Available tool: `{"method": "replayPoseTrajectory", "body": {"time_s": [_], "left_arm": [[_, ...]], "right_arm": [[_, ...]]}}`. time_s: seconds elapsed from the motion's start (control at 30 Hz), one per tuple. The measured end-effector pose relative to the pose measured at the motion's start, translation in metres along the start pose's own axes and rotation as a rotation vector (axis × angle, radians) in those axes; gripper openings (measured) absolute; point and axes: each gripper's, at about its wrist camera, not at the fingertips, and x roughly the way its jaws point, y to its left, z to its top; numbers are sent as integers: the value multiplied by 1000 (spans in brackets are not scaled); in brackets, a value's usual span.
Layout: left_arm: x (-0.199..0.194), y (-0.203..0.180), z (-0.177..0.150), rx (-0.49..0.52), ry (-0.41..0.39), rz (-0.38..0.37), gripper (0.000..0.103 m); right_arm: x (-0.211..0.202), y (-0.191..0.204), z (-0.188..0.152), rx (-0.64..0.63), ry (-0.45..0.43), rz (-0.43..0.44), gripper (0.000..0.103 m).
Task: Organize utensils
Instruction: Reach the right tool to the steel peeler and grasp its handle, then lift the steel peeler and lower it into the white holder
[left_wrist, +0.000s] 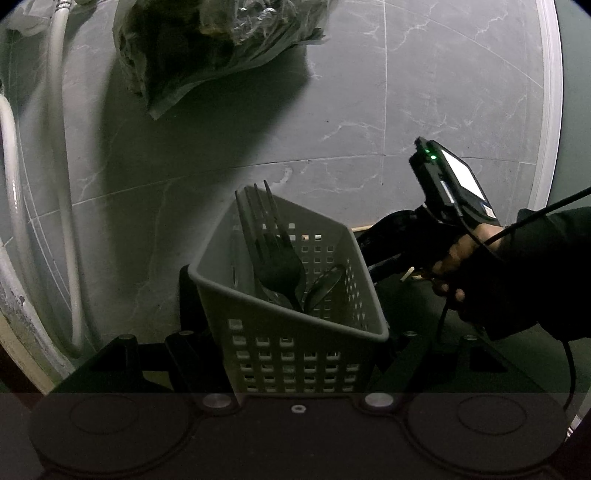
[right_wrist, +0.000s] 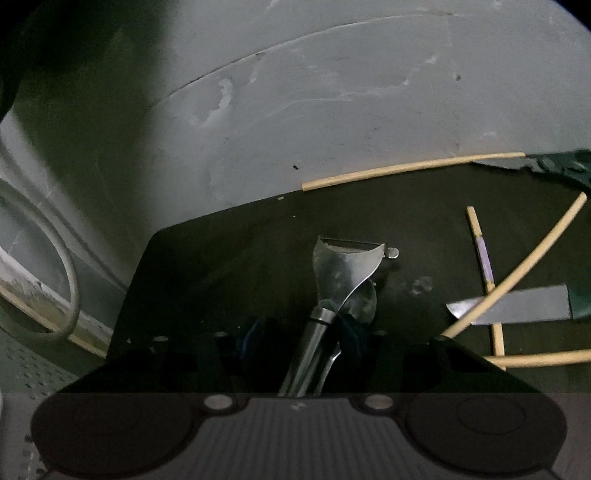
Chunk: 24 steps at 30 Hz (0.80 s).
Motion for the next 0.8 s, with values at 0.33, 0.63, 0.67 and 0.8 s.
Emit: {"method": "replayPoseTrajectory", "body": {"time_s": [0.33,0.63,0.67,0.8], "left_arm": [[0,0,0,0,0,0,77],[-1,-1,0,-2,0,0,77],[-1,-1,0,-2,0,1,77],[-2,-1,-1,-3,-1,2,77]], "right_arm": [[7,32,-5,-233,11,-70,28],[12,42,0,-296,63,-30,29],[13,43,1,-304,68,-25,32],[16,52,-1,-372,73,-28,31]]}}
